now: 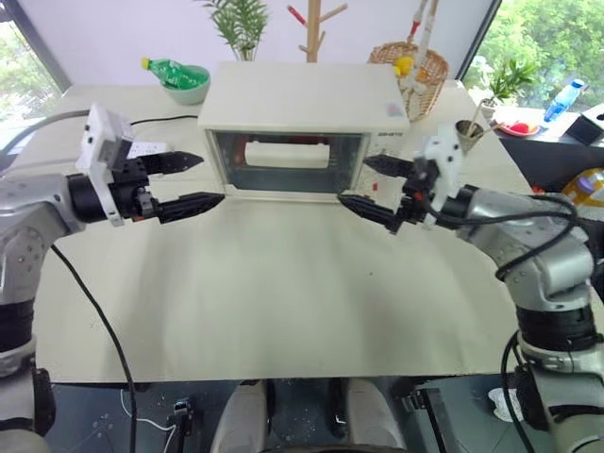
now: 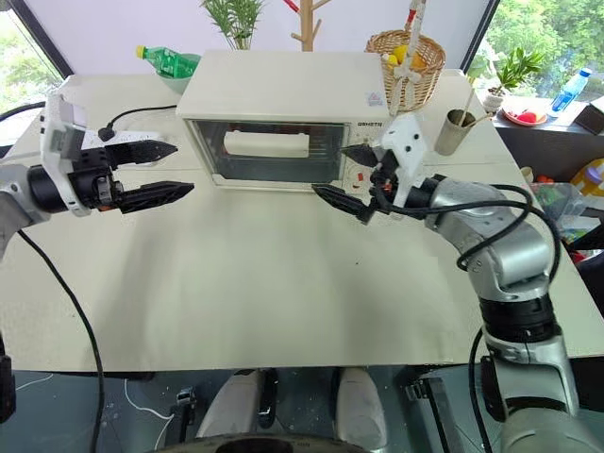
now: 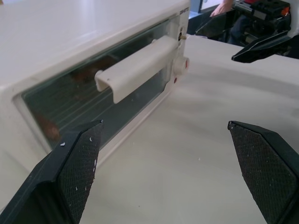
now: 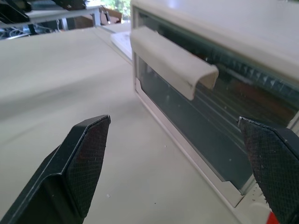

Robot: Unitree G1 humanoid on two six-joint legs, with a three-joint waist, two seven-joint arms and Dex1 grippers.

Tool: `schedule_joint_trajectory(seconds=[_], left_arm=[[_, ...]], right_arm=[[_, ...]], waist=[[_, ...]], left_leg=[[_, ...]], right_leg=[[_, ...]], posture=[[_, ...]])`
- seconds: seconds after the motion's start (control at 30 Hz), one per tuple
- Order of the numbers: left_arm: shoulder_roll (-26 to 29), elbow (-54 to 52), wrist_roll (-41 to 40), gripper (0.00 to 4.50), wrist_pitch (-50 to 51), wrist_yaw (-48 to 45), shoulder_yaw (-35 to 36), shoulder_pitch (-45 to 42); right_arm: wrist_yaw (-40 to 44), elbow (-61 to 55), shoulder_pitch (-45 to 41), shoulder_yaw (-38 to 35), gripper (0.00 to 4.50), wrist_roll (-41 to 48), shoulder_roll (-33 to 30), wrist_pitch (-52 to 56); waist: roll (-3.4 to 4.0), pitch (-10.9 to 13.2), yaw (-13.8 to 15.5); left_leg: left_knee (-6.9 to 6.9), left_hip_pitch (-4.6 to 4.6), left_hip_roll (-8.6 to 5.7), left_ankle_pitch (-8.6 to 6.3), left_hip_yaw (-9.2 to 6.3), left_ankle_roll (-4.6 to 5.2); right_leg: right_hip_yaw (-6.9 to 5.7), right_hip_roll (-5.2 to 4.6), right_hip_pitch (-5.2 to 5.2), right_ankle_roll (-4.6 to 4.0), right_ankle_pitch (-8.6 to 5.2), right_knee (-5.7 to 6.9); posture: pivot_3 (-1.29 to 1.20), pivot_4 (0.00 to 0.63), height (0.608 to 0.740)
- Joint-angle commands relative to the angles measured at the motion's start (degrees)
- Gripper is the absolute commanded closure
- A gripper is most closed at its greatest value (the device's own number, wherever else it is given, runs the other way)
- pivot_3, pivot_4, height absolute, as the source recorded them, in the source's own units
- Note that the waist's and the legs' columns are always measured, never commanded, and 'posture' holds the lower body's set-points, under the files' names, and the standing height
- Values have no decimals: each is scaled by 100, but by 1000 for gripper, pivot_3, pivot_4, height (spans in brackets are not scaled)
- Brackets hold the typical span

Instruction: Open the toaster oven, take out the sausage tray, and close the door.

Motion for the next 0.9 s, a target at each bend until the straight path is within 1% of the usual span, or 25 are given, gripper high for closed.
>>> schedule_joint_trajectory(seconds=[0.03, 0.33, 0.47, 0.6, 0.73, 0.9], left_arm=[[-21, -7, 61, 38, -191, -74, 30, -182], [-84, -51, 118, 38, -235, -13, 85, -132], [-113, -53, 128, 38, -250, 37, 94, -146], [-146, 59, 165, 38, -278, 71, 81, -241], [-181, 296, 233, 38, -285, 40, 26, -446], [-277, 556, 291, 38, -284, -17, -75, -775]], right_arm=[[-81, 282, -393, 150, 0, -239, 254, -207], [78, 1059, -929, 526, 0, -709, 780, -550], [234, 1143, -1087, 588, 0, -765, 922, -611], [490, 729, -1020, 660, 0, -613, 975, -521], [780, 105, -758, 662, 0, -301, 873, -209], [821, -300, -467, 636, 0, -218, 808, 13]], waist=[[0, 0, -2], [0, 0, -13], [0, 1, -12], [1, 1, -12], [1, 1, -46], [1, 1, -64]], left_leg=[[1, 0, 0, 0, 0, 0], [1, 1, 0, 0, 1, 0], [-1, 1, 1, 0, 0, 0], [-1, 0, 1, 0, 0, 0], [-2, 0, 3, 0, 1, 0], [-7, 1, 16, 0, 7, 0]], right_leg=[[0, 0, -1, 0, 0, 0], [1, 0, -2, 1, 2, 3], [1, 2, -7, 0, 2, 7], [1, 2, -6, 0, 2, 8], [2, 5, -11, 0, 2, 10], [9, 22, -22, -7, 6, 17]], posture=[[0, 150, 740], [0, 150, 740], [0, 150, 740], [0, 150, 740], [0, 150, 740], [0, 150, 740]])
